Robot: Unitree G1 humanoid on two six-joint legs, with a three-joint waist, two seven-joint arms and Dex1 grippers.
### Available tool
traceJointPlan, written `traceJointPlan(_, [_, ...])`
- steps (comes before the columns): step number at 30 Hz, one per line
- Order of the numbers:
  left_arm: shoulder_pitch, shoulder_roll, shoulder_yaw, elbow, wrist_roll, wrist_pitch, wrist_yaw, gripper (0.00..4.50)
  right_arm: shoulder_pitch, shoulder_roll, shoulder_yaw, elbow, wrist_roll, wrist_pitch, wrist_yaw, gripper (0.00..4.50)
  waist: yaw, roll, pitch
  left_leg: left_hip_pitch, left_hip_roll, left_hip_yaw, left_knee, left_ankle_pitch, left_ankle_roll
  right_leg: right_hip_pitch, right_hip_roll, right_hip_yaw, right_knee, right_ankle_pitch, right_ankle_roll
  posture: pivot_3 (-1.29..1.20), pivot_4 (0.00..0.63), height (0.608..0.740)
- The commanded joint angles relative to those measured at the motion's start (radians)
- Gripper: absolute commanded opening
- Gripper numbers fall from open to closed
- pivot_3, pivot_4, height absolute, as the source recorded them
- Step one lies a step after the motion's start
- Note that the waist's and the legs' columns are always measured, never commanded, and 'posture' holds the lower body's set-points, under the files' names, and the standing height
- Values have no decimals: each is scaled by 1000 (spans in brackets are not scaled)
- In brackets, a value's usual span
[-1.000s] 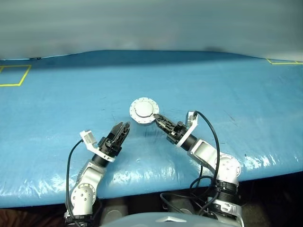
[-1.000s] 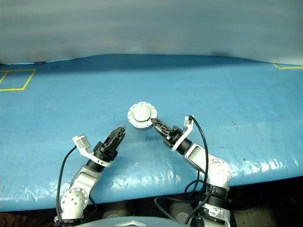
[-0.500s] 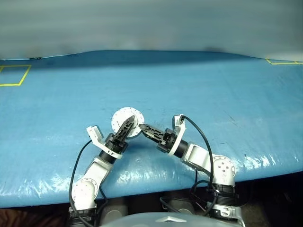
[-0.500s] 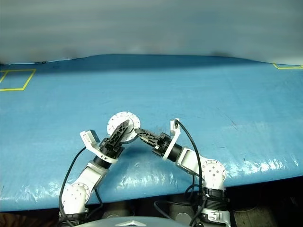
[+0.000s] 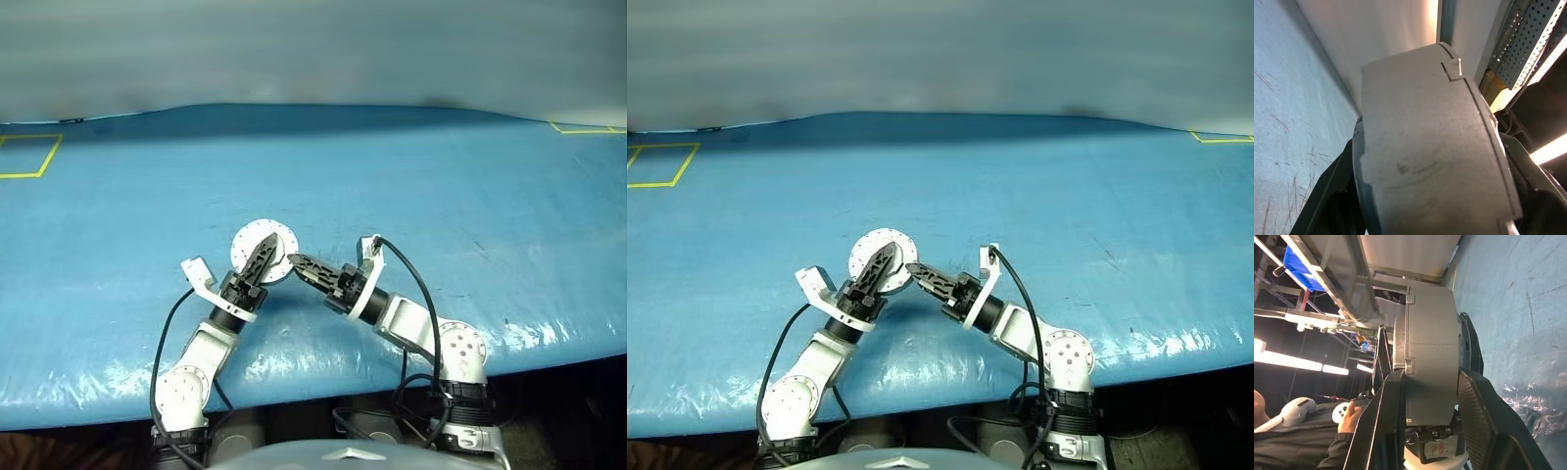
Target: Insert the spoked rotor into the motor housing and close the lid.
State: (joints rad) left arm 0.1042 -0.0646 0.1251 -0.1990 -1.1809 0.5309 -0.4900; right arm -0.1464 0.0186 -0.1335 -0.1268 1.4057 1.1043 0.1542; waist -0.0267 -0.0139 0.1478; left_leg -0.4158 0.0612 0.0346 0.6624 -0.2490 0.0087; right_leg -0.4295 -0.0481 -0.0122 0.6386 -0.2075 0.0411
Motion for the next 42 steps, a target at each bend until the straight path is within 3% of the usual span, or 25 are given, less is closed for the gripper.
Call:
traceJointPlan(1, [-9,-39,16,-10,13,-35,48,2819,-20,7,-13,-38,-2,-65,32,1199,0,0,0,0,0,0,0,0,0,0,0,0,0,0,0,0,150,740])
traceJointPlan(8, [-22,-47,7,5,57,-75,57,2819,-30,7,-19,-21,-109,-165,-15,3523,0,0,0,0,0,0,0,0,0,0,2,2,0,0,0,0,150,740])
traceJointPlan(13, [-85,-74,16,47,111,-144,94,2819,-46,-23,-19,-8,-265,-271,-24,3523,4,0,0,0,1,-1,0,0,0,0,3,2,0,0,0,0,150,740])
traceJointPlan(17, [-246,-113,48,164,206,-276,194,2819,-55,-56,-22,-5,-328,-300,3,3523,13,-1,1,0,0,-1,2,0,0,1,5,4,1,0,0,0,150,740])
traceJointPlan(23, [-556,-81,124,475,339,-364,379,2819,-60,-89,-36,-11,-352,-304,29,3523,24,-3,1,-3,-2,-3,4,1,0,2,6,7,-2,3,0,0,150,740])
traceJointPlan(25, [-612,-76,131,532,379,-368,398,2819,-58,-90,-46,-15,-353,-308,32,3523,18,-3,1,-5,-3,-3,3,1,1,2,6,8,-6,9,6,0,150,740])
traceJointPlan(33, [-625,-115,133,515,518,-411,525,2819,-44,-70,-58,-18,-369,-315,25,3523,10,-3,2,-12,-2,-2,-1,-1,3,-4,6,10,-13,10,9,0,150,740])
traceJointPlan(38, [-608,-119,128,498,546,-406,512,2819,-47,-58,-51,-15,-382,-307,23,3523,16,-3,1,-12,-2,-2,2,-1,3,-2,6,10,-12,11,10,0,150,740])
traceJointPlan(42, [-608,-124,124,498,590,-439,517,4047,-56,-58,-56,-11,-387,-304,23,3563,17,-3,1,-12,-3,-2,4,-1,3,-1,6,10,-12,12,11,0,150,740])
